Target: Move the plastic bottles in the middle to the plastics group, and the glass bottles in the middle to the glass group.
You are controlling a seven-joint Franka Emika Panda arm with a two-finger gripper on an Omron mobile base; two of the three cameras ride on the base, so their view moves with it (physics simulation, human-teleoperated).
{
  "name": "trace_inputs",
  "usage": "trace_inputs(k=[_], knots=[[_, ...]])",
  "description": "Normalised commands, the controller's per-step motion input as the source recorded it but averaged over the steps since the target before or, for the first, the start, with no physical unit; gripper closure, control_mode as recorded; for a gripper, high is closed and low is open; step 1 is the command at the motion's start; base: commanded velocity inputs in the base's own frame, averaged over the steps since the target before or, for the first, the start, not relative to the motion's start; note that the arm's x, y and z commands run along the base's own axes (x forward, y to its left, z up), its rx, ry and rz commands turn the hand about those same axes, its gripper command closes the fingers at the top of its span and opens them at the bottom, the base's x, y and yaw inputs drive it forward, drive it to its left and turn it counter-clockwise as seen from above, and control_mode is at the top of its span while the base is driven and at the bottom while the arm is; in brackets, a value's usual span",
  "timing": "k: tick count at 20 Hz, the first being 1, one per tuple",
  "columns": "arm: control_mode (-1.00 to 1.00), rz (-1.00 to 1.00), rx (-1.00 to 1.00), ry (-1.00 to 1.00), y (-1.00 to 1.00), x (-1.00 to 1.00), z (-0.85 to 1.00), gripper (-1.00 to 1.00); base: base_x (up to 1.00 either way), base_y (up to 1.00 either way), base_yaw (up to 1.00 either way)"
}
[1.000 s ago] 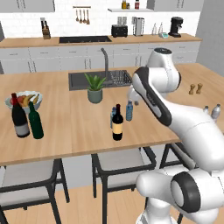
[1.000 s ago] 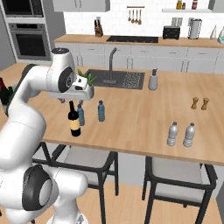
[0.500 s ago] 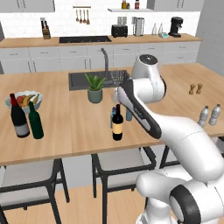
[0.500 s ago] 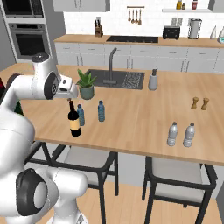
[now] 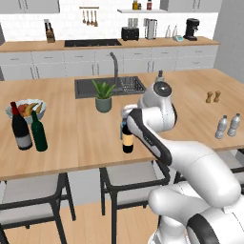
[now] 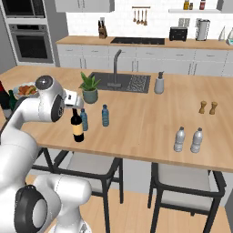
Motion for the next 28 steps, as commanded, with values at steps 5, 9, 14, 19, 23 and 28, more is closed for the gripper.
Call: trace_inputs(k=[5, 9, 14, 19, 23, 28], knots=[[-1.00, 0.00, -0.01, 0.09, 0.00, 0.00, 0.00, -1.00, 0.00, 0.00, 0.00], [-1.00, 0.00, -0.01, 0.15, 0.00, 0.00, -0.31, -1.00, 0.00, 0.00, 0.00], [-1.00, 0.00, 0.00, 0.00, 0.00, 0.00, -0.45, -1.00, 0.00, 0.00, 0.00], [-1.00, 0.00, 0.00, -0.02, 0.00, 0.07, -0.20, -1.00, 0.00, 0.00, 0.00], [-1.00, 0.00, 0.00, 0.00, 0.00, 0.12, -0.05, -1.00, 0.00, 0.00, 0.00], [-1.00, 0.00, 0.00, 0.00, 0.01, 0.11, -0.07, -1.00, 0.00, 0.00, 0.00]])
